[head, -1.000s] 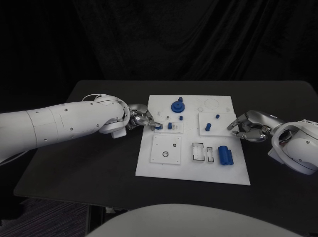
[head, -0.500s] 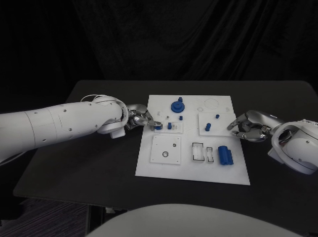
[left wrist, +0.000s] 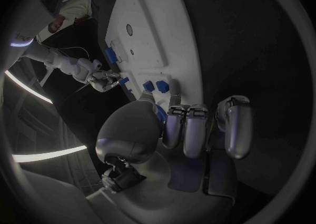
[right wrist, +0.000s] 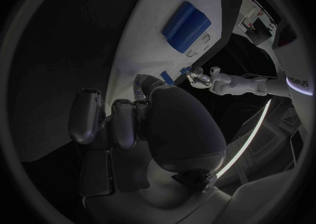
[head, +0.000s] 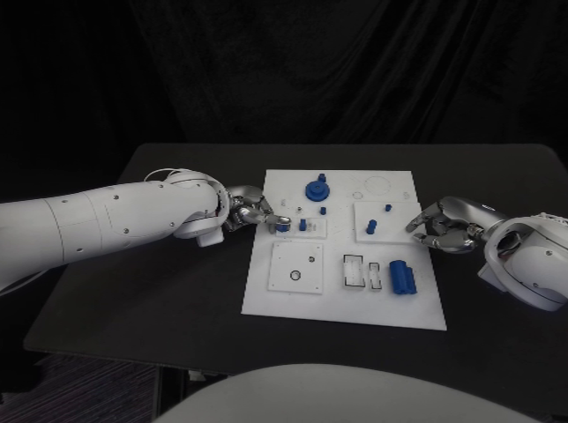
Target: Assemble the parts on the task board
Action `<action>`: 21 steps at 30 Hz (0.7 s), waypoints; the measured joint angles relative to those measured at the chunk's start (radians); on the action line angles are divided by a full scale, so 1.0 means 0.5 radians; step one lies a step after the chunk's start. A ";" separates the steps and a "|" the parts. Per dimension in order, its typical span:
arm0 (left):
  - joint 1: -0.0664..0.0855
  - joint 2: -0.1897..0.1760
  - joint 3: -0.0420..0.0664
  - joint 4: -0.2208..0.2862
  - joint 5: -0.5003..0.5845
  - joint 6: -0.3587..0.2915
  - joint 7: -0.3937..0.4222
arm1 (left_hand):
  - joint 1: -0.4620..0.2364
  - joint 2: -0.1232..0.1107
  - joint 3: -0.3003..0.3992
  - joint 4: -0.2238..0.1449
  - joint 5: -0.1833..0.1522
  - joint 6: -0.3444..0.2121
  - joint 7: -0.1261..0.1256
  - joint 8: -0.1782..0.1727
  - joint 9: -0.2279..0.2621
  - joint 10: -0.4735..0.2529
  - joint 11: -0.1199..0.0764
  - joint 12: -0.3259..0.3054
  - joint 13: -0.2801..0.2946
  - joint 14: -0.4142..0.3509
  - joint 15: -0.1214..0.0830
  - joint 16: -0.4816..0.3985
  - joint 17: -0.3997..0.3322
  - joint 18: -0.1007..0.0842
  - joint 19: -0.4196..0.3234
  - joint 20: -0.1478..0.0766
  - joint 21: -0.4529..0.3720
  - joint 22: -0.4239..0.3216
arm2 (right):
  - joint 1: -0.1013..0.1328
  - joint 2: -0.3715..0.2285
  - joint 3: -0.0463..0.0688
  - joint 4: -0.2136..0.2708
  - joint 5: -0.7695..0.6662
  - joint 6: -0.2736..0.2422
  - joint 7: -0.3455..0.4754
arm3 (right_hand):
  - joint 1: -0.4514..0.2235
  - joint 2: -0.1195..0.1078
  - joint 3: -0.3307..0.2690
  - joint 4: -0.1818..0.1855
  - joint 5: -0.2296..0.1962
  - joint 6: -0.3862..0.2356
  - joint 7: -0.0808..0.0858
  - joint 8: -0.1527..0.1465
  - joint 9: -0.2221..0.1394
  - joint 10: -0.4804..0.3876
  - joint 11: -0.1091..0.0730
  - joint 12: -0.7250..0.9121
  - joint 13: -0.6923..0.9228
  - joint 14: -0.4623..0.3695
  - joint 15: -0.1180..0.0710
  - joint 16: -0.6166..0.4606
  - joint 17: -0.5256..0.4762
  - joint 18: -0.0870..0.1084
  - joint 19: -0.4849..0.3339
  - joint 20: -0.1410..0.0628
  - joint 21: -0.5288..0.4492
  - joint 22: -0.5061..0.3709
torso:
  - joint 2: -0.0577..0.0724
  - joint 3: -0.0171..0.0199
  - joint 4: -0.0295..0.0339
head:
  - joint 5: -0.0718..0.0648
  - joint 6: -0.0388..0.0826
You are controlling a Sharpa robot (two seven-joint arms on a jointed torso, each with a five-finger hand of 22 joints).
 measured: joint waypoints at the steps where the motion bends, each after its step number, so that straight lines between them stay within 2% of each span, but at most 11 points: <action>1: 0.000 0.002 0.001 0.000 0.000 0.000 -0.003 | 0.032 -0.002 -0.006 -0.006 -0.015 0.004 0.004 0.000 0.000 0.000 0.000 0.000 0.000 0.000 0.000 0.000 0.000 0.000 0.000 0.000 0.006 0.000 | 0.000 0.000 0.000 0.000 0.000 0.000 0.000 | 0.000 0.000 0.000 0.000 0.000 0.000 0.000 0.000 0.000 0.000 0.000 0.000 0.000 0.000 0.000 0.000 0.000 0.000 0.000 0.000 0.000 0.000 | 0.000 0.0002 0.000 | 0.000 0.000; 4: 0.001 0.007 0.003 0.001 -0.001 0.000 -0.018 | 0.093 -0.001 -0.014 -0.014 -0.039 0.011 0.011 0.000 0.000 0.000 0.000 0.009 0.000 0.000 0.000 0.000 0.000 0.000 0.000 0.000 0.013 0.000 | 0.000 0.001 0.000 -0.001 0.000 0.000 0.000 | 0.000 0.000 0.000 0.000 0.000 0.000 0.000 0.000 0.000 0.000 0.000 0.000 0.000 0.000 0.000 0.000 0.000 0.000 0.000 0.000 0.000 0.000 | 0.000 0.0002 0.000 | 0.001 0.000; 12: 0.007 0.025 0.008 0.003 -0.002 -0.003 -0.071 | 0.141 0.021 -0.016 -0.034 -0.047 0.003 0.003 0.000 0.002 0.000 0.000 0.021 0.000 -0.006 -0.006 0.000 0.000 0.000 0.000 0.000 0.033 0.000 | 0.000 0.002 0.001 -0.002 0.000 0.000 0.000 | 0.000 0.000 0.000 0.000 0.000 0.000 0.000 0.000 0.000 0.000 0.000 0.000 0.000 0.000 0.000 0.000 0.000 0.000 0.000 0.000 0.000 0.000 | 0.002 0.0002 0.000 | -0.002 0.000; 17: 0.009 0.036 0.011 0.004 -0.002 -0.005 -0.106 | 0.186 0.039 0.010 -0.059 -0.047 -0.012 -0.012 0.008 0.098 0.001 -0.014 0.021 0.000 -0.004 -0.012 0.000 0.000 0.000 -0.006 -0.010 0.036 0.000 | 0.001 0.003 0.001 -0.002 0.000 0.000 0.000 | 0.000 0.000 0.000 0.000 0.000 0.000 0.000 0.000 0.000 0.000 0.000 0.000 0.000 0.000 0.000 0.001 0.000 0.000 0.000 0.000 0.000 0.000 | 0.002 0.0002 0.001 | -0.003 0.000; 19: 0.010 0.040 0.011 0.002 -0.002 -0.005 -0.120 | 0.232 0.048 0.035 -0.097 -0.008 -0.026 -0.026 0.053 0.133 0.001 -0.014 0.021 0.000 -0.007 -0.022 0.000 0.000 0.000 0.000 -0.015 0.036 0.000 | 0.001 0.004 0.001 -0.002 0.000 0.000 0.000 | 0.000 0.000 0.000 0.000 0.000 0.000 0.000 0.000 0.000 0.000 0.000 0.000 0.000 0.000 0.000 0.001 0.000 0.000 0.000 0.000 0.000 0.000 | 0.002 0.0002 0.001 | -0.003 0.000; 21: 0.011 0.045 0.013 0.000 -0.002 -0.005 -0.135 | 0.271 0.058 0.062 -0.128 0.021 -0.026 -0.026 0.064 0.148 -0.005 -0.020 0.021 0.000 -0.007 -0.022 0.000 0.000 0.000 0.000 -0.015 0.036 0.000 | 0.001 0.004 0.001 -0.002 0.000 0.000 0.000 | 0.000 0.000 0.000 0.000 0.000 0.000 0.000 0.000 0.000 0.000 0.000 0.000 0.000 0.000 0.000 0.001 0.000 0.000 0.000 0.000 0.000 0.000 | 0.002 0.0002 0.001 | -0.003 0.000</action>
